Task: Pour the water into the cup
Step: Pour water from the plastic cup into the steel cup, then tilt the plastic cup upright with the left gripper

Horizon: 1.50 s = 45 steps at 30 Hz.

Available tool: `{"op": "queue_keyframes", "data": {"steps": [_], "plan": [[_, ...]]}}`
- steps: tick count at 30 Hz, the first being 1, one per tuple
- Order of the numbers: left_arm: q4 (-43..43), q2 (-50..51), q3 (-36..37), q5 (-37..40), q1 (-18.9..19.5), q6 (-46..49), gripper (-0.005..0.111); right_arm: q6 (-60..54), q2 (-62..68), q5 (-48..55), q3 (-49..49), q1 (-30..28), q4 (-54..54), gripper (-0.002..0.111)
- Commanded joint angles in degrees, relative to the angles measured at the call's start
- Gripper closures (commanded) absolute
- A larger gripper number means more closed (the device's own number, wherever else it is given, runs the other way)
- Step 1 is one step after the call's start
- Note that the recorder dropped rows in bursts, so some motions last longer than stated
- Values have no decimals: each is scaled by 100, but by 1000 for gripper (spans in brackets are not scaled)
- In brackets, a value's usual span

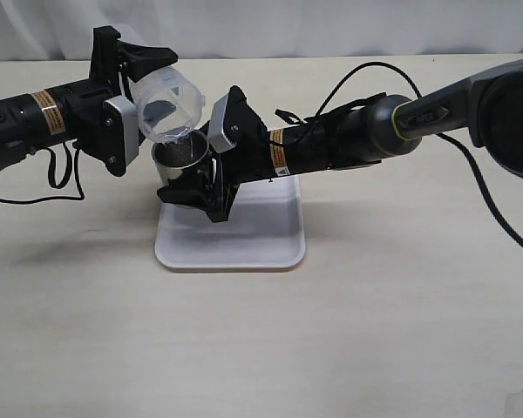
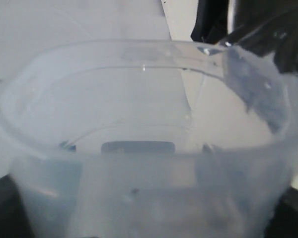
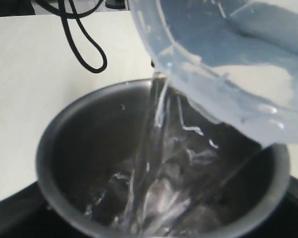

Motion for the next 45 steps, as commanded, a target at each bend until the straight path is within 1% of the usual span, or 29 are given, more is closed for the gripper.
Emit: {"op": "queue_keyframes", "data": {"steps": [1, 22, 45], "plan": [[-170, 3, -34, -225, -9, 169, 107, -32, -63, -84, -29, 6, 40, 104], [-289, 3, -34, -423, -9, 876, 107, -32, -63, -84, -29, 6, 40, 104], [-346, 3, -34, -490, -9, 1026, 107, -32, -63, -84, -29, 6, 151, 104]]}}
